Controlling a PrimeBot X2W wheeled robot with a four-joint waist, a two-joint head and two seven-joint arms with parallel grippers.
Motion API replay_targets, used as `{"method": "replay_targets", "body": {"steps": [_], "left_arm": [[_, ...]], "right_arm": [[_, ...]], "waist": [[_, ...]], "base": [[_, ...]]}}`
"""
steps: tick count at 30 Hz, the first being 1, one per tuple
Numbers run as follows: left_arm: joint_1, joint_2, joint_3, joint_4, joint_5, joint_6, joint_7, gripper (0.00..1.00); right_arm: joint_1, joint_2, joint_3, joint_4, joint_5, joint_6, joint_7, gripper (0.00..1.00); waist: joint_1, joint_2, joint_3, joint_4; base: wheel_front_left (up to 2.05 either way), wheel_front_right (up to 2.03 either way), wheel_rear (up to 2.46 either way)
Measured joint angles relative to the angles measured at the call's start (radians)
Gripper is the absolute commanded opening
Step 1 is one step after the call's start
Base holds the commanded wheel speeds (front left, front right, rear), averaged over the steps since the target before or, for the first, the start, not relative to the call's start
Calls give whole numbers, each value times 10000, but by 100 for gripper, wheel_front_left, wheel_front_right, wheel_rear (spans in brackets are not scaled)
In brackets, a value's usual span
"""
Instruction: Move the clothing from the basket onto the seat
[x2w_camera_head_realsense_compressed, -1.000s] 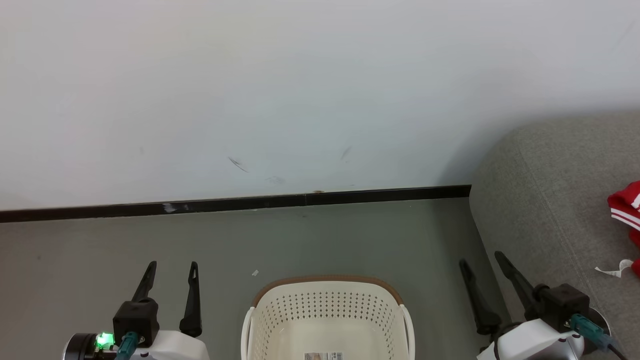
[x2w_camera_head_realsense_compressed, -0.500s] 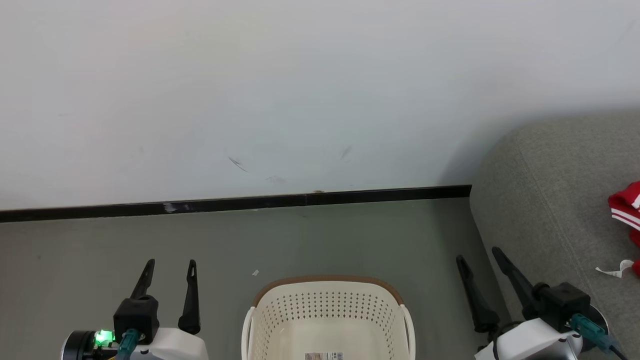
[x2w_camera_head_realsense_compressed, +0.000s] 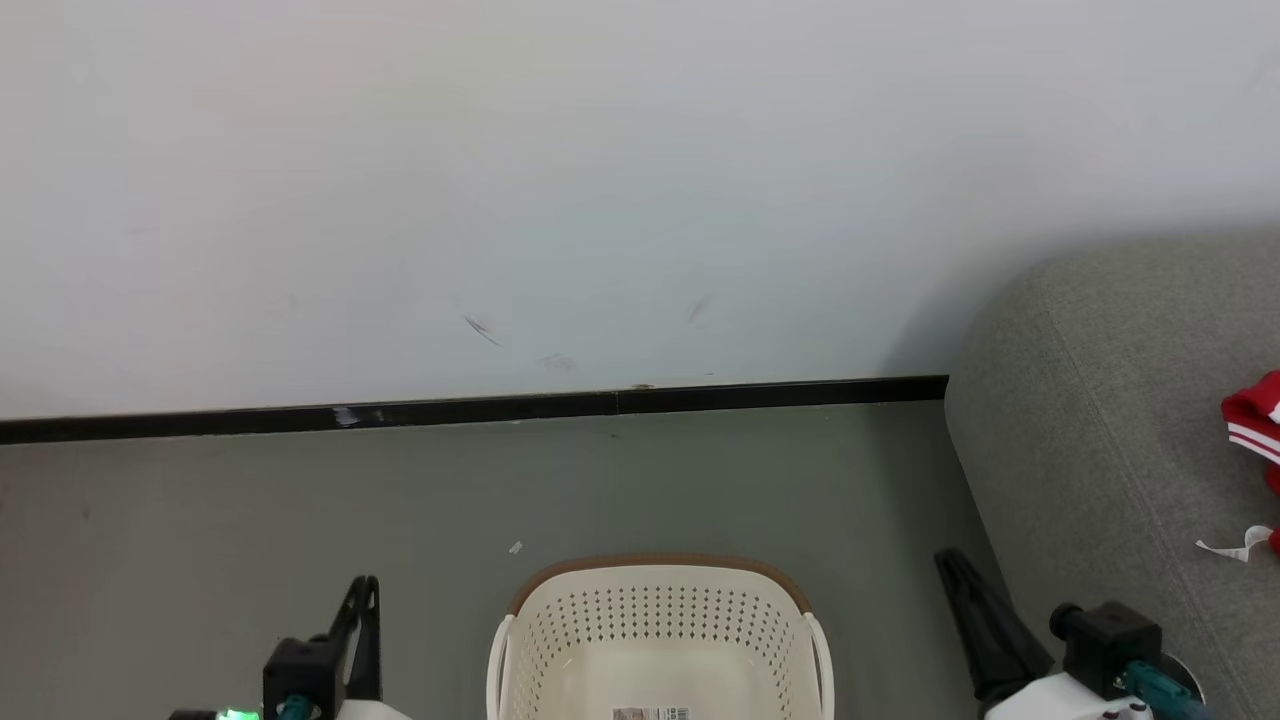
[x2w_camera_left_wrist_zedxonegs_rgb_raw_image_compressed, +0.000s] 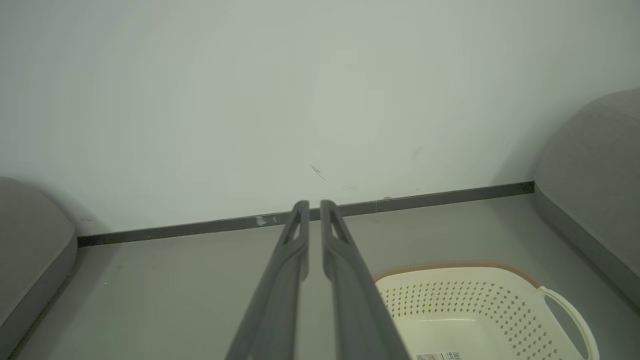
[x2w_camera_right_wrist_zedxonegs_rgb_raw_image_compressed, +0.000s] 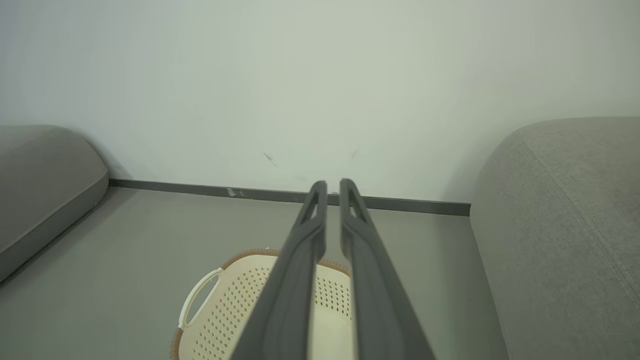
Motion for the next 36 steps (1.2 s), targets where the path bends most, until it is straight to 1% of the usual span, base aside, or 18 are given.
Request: {"method": "replay_targets", "body": {"steps": [4, 9, 17, 22, 27, 35, 36], "left_arm": [[432, -263, -134, 343, -4, -4, 4, 0], [500, -282, 21, 318, -445, -111, 134, 0], [500, -431, 395, 222, -1785, -460, 393, 0], [500, -462, 625, 161, -2389, -635, 535, 0], [500, -523, 849, 111, -2984, -848, 757, 0], [500, -596, 1208, -2, -3940, -1187, 999, 0], [500, -596, 1208, -2, -3940, -1187, 999, 0]], "right_arm": [[358, 67, 44, 414, 4, -2, 2, 0], [457, 79, 140, 299, 418, 0, 2, 0], [649, 79, 267, 98, 1827, -2, 2, 0], [633, 79, 63, 84, 2882, -2, 178, 0], [611, 71, -40, 100, 3682, -2, 339, 0], [583, -54, -138, 171, 4989, -2, 608, 0], [583, -54, -138, 171, 4989, -2, 608, 0]], "waist": [[0, 0, 1, -1], [0, 0, 17, -16], [1, 0, 52, -66], [5, 0, 66, -99], [37, 0, 67, -130], [110, 0, 36, -171], [110, 0, 36, -171]], "base": [[0, 0, 0], [0, 0, 0], [0, 0, 0], [0, 0, 0], [0, 0, 0], [0, 0, 0], [0, 0, 0]]}}
